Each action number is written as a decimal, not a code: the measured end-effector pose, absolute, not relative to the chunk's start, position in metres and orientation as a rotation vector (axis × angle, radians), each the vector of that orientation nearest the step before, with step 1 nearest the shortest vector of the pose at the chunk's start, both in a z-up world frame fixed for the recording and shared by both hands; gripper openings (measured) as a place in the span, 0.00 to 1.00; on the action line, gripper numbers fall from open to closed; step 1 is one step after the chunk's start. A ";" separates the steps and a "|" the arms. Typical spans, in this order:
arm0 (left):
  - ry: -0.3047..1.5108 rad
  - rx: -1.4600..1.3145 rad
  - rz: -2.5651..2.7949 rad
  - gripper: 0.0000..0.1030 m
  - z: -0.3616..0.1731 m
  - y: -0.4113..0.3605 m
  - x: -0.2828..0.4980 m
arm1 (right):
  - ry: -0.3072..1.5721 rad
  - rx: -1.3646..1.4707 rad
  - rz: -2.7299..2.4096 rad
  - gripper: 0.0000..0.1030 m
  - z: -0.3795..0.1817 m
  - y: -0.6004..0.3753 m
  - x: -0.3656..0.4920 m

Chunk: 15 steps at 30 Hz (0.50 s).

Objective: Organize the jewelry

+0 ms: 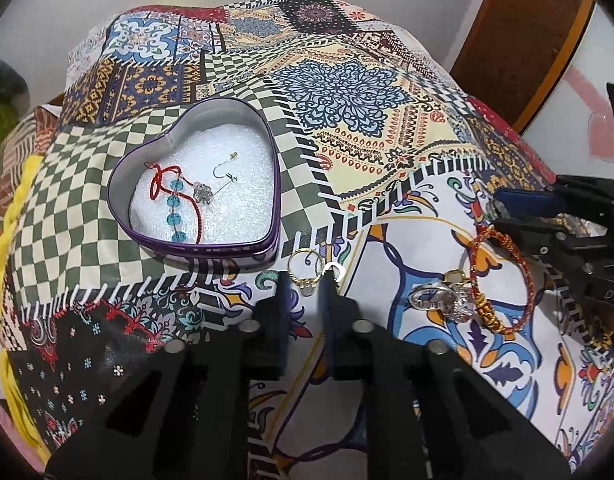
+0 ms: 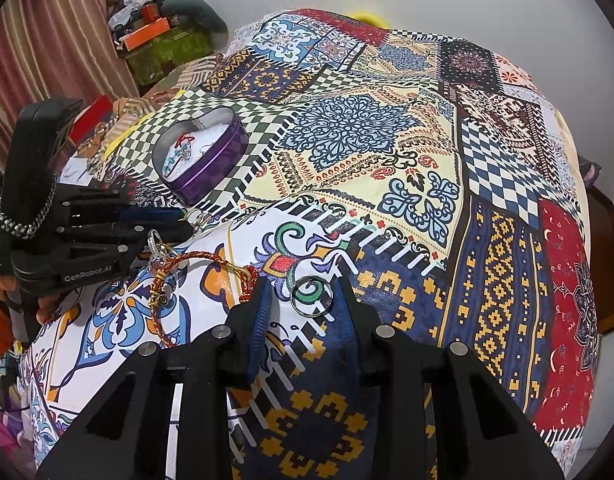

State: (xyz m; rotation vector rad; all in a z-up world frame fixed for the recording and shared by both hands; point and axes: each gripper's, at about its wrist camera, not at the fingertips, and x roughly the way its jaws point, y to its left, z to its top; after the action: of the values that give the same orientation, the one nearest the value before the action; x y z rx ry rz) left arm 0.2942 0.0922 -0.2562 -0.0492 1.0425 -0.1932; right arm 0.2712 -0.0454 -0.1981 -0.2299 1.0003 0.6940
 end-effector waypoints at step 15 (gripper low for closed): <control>1.019 -0.032 -0.142 0.05 -0.248 0.097 0.273 | 0.997 -0.217 0.666 0.20 -0.194 -0.053 0.267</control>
State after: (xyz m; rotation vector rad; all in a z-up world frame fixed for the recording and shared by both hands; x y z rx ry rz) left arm 0.2726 0.0968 -0.2476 -0.0324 1.0191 -0.1418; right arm 0.2675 -0.0528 -0.1935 -0.2172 0.9968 0.6665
